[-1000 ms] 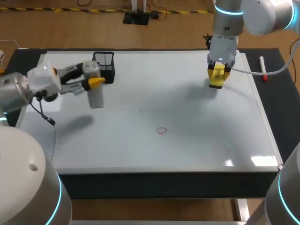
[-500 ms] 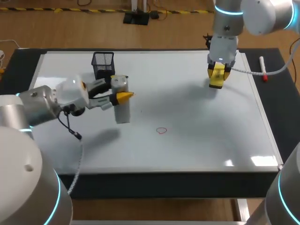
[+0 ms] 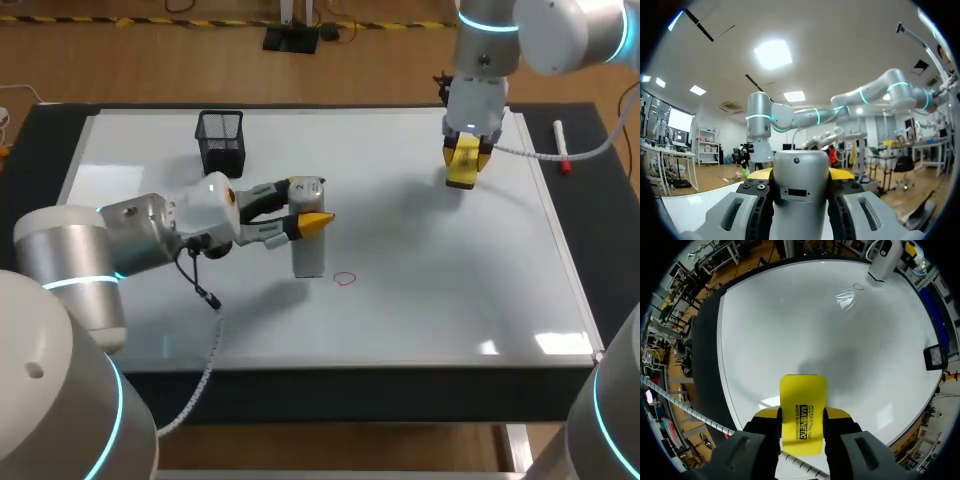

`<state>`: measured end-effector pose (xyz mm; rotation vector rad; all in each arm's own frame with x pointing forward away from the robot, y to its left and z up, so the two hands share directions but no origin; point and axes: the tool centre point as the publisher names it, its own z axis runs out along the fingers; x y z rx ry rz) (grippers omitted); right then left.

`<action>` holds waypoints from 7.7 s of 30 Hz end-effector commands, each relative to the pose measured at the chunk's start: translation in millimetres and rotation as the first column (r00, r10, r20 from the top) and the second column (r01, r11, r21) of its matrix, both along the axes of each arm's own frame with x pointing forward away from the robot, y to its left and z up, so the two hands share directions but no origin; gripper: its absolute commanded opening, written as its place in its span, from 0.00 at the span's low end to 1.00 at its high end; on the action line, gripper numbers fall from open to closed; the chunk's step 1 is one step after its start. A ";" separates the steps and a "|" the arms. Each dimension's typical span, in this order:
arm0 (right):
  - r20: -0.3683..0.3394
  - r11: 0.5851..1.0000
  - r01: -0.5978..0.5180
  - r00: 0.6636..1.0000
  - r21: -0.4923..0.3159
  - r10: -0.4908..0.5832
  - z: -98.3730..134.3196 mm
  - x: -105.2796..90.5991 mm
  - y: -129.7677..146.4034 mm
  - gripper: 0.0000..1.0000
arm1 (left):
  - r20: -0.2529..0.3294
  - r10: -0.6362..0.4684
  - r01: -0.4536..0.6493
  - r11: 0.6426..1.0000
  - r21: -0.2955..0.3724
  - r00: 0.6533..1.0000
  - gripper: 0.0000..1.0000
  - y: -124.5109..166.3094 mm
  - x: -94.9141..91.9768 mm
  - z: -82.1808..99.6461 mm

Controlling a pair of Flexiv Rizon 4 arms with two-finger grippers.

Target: Pick up the inspection probe, press it on each red-marked spot on the whiteboard one by one, put down the probe, pick up the eraser, and wipe off all the red marks.

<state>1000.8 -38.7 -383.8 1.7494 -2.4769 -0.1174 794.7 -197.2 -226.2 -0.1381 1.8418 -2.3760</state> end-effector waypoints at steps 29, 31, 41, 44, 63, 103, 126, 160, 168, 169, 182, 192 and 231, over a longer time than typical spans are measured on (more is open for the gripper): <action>-0.001 1.000 -0.002 1.000 -0.002 0.002 1.0 0.9 -0.8 0.00 | -0.006 -0.063 0.063 0.998 -0.021 0.998 0.00 -54.8 11.0 -28.8; -0.001 1.000 -0.002 1.000 -0.002 0.002 1.0 0.9 -0.8 0.00 | -0.006 -0.066 0.066 0.998 -0.018 0.998 0.00 -55.4 10.8 -30.2; -0.001 1.000 -0.002 1.000 -0.002 0.002 1.0 0.9 -0.8 0.00 | -0.015 -0.069 0.069 0.998 -0.009 0.998 0.00 -56.2 12.4 -34.6; -0.001 1.000 -0.002 1.000 -0.002 0.002 1.0 0.9 -0.8 0.00 | -0.017 -0.070 0.070 0.998 -0.008 0.997 0.00 -56.0 12.4 -35.3; -0.001 1.000 -0.002 1.000 -0.002 0.002 1.0 0.9 -0.8 0.00 | -0.013 -0.079 0.079 0.997 0.005 0.997 0.00 -57.1 11.3 -35.1; -0.001 1.000 -0.002 1.000 -0.002 0.002 1.0 0.9 -0.8 0.00 | 0.073 0.162 -0.162 0.987 -0.002 0.984 0.00 150.2 71.1 21.2; -0.001 1.000 -0.002 1.000 -0.002 0.002 1.0 0.9 -0.8 0.00 | 0.075 0.252 -0.251 0.968 -0.016 0.965 0.00 241.4 78.6 16.3; 0.048 0.985 -0.173 0.984 -0.004 0.173 6.7 -121.2 174.5 0.00 | 0.075 0.252 -0.251 0.968 -0.016 0.965 0.00 241.4 78.6 16.3; 0.046 0.977 -0.207 0.977 -0.045 0.209 -0.4 -148.2 211.6 0.00 | 0.075 0.252 -0.251 0.968 -0.016 0.965 0.00 241.4 78.6 16.3; 0.049 0.977 -0.206 0.977 -0.050 0.209 -1.8 -152.7 216.4 0.00 | 0.075 0.252 -0.251 0.968 -0.016 0.965 0.00 241.4 78.6 16.3; 0.035 0.967 -0.255 0.966 -0.013 0.255 -12.1 -196.9 258.6 0.00 | 0.075 0.252 -0.251 0.968 -0.016 0.965 0.00 241.4 78.6 16.3; 0.043 0.956 -0.293 0.956 0.031 0.291 -22.8 -208.8 260.6 0.00 | 0.075 0.252 -0.251 0.968 -0.016 0.965 0.00 241.4 78.6 16.3; 0.041 0.943 -0.330 0.944 0.053 0.328 -43.8 -213.5 221.1 0.00 | 0.075 0.252 -0.251 0.968 -0.016 0.965 0.00 241.4 78.6 16.3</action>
